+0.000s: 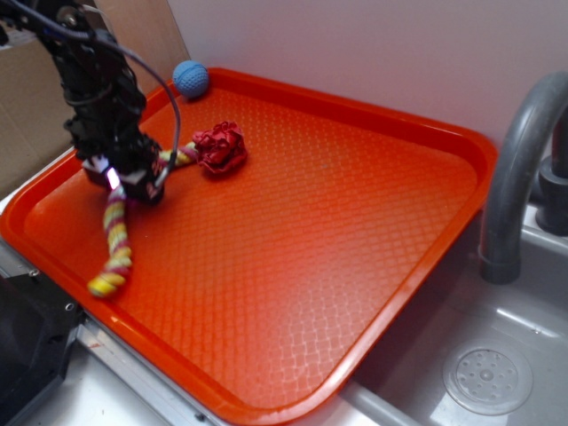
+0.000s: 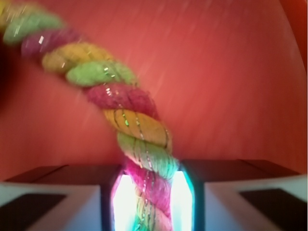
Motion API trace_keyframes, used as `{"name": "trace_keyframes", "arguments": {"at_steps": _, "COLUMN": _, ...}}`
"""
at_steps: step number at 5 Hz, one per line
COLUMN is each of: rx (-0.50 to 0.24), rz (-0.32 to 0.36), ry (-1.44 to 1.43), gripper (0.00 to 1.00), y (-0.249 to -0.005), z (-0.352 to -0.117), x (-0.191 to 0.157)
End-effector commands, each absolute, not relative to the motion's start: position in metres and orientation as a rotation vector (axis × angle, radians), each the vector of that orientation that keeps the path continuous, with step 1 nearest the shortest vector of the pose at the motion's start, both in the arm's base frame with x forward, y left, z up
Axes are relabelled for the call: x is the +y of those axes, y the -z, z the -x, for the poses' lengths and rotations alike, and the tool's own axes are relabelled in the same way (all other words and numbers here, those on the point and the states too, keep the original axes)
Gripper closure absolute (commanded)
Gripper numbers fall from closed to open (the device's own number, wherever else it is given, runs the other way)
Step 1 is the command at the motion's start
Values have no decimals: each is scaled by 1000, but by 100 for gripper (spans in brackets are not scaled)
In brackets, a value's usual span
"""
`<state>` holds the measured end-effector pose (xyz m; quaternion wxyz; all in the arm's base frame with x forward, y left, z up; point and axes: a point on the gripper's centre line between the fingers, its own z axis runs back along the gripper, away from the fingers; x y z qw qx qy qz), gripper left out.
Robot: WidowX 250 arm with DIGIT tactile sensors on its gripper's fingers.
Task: Grab the multicolored rope.
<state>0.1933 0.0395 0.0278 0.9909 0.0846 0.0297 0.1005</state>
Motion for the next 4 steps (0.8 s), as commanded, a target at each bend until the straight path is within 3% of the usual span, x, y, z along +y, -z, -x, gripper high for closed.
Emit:
{"name": "trace_keyframes", "arguments": {"at_steps": 1, "rx": -107, "rz": -204, "ry": -200, "gripper": 100, "y": -137, "z": -206, "x": 27}}
{"name": "trace_keyframes", "arguments": {"at_steps": 2, "rx": -116, "rz": -91, "ry": -89, "gripper": 100, "y": -181, "z": -213, "x": 11}}
{"name": "trace_keyframes", "arguments": {"at_steps": 3, "rx": -110, "rz": 13, "ry": -13, "gripper": 100, "y": -201, "z": -213, "x": -5}}
{"name": "trace_keyframes", "arguments": {"at_steps": 4, "rx": -110, "rz": 56, "ry": 3, "gripper": 100, "y": -200, "z": -212, "x": -10}}
